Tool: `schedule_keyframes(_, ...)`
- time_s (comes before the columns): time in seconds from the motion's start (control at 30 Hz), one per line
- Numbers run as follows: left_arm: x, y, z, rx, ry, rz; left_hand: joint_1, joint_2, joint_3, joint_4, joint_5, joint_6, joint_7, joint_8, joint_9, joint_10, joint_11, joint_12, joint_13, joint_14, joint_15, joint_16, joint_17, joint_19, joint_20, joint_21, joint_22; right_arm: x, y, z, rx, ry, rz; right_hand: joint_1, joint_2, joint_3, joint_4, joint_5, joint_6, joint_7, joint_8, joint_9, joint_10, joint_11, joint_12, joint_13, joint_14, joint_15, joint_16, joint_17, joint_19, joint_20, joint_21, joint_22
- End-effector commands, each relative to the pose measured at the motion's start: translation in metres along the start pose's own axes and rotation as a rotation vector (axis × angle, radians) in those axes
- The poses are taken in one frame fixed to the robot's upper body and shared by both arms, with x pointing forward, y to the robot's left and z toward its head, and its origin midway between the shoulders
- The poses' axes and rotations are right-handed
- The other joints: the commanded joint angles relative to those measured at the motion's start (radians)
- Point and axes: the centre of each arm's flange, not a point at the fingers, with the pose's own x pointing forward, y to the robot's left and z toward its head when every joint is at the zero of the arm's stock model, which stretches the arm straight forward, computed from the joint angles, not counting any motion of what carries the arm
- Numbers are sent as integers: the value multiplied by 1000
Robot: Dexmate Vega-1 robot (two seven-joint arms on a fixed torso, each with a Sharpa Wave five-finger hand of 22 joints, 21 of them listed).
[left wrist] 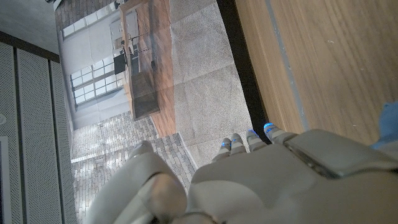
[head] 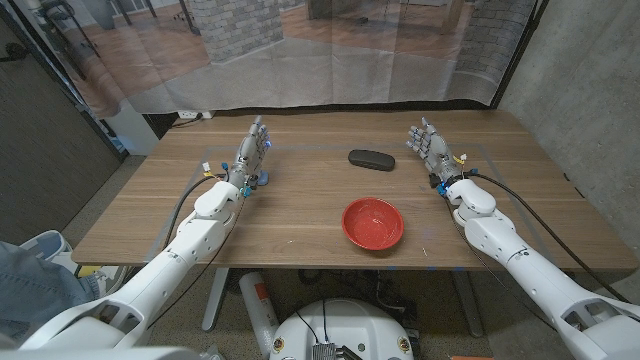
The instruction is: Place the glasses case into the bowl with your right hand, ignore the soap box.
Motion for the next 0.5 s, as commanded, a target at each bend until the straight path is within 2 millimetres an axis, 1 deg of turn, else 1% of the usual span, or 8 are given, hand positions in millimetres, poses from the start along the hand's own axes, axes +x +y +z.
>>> schedule_keyframes(0.03, 0, -2, -2, -2, 8, -2, 12, 2, 5, -3, 4, -10, -1, 5, 4, -10, 1, 5, 1, -13, 2, 5, 2, -13, -33, 5, 4, -2, -2, -2, -2, 6, -3, 8, 0, 7, -2, 4, 8, 1, 4, 2, 9, -3, 4, 3, 8, 0, 4, 3, 7, -14, 5, 3)
schedule_keyframes(0.33, 2, -5, -6, -1, 25, -13, 13, 4, 3, -3, 5, -13, -2, 4, 4, -11, -4, 4, 1, -16, 5, 4, 2, -17, -31, 4, 4, -6, -2, -1, -7, -1, -9, 10, 2, 7, -4, 2, 8, 0, 4, 2, 9, -5, 4, 4, 8, 0, 4, 3, 8, -13, 1, 3)
schedule_keyframes(0.5, 4, -7, -3, 7, 21, -20, 14, 4, 2, -4, 6, -12, -2, 4, 4, -13, -1, 3, 1, -17, 4, 4, 2, -19, -31, 3, 4, -6, -1, 1, -19, -10, -4, 12, 2, 7, -6, 1, 9, -3, 4, 3, 11, -6, 5, 4, 9, -1, 4, 3, 8, -14, -1, 3)
